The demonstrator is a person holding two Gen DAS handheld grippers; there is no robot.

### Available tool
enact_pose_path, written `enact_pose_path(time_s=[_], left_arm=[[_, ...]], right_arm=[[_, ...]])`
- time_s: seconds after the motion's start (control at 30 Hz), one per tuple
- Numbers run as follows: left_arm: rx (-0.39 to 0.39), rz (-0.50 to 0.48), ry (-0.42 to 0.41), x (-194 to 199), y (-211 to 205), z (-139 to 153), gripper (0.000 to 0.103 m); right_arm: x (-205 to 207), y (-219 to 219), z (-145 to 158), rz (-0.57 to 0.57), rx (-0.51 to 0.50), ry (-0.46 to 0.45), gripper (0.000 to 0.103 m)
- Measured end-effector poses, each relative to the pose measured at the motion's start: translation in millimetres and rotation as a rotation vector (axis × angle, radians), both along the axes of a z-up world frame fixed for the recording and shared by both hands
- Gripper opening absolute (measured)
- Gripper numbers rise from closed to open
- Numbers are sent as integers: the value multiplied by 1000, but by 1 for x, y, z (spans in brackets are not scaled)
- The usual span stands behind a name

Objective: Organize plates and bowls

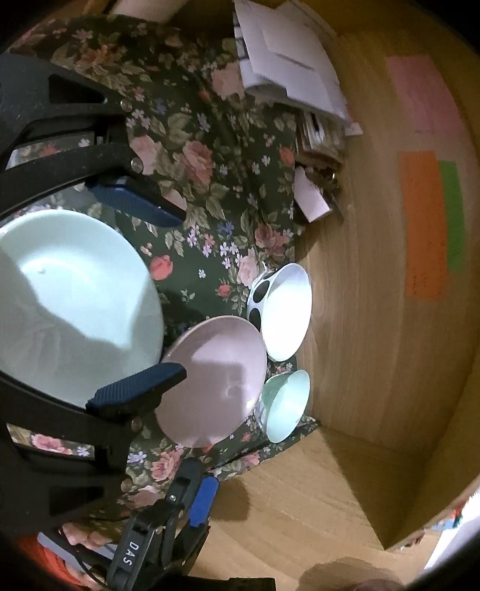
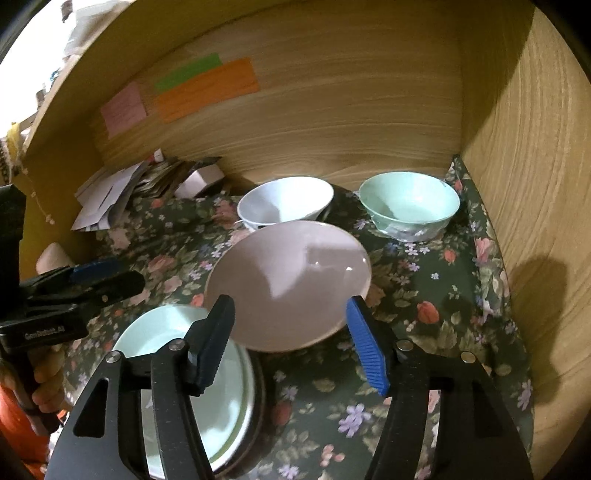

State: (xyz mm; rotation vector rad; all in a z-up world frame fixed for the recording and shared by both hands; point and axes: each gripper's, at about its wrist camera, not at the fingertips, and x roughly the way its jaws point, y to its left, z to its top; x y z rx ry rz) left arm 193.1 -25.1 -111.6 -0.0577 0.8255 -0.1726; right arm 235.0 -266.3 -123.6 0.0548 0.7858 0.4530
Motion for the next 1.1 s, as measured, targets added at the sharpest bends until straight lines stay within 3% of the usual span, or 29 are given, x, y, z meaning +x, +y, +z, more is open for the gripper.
enact_pose_path(time_s=[0.57, 0.67, 0.83, 0.97, 1.1], left_arm=[[33, -46, 126, 66, -33, -46, 75], [28, -59, 149, 74, -39, -53, 68], [26, -84, 177, 84, -51, -63, 57], [12, -115, 209, 90, -57, -67, 42], [10, -128, 221, 95, -61, -71, 35]], right_arm=[[54, -9, -42, -32, 16, 115, 59], [59, -8, -49, -28, 12, 134, 59], [64, -6, -56, -13, 1, 148, 47], [69, -4, -64, 11, 6, 182, 35], [70, -5, -69, 15, 4, 188, 31]])
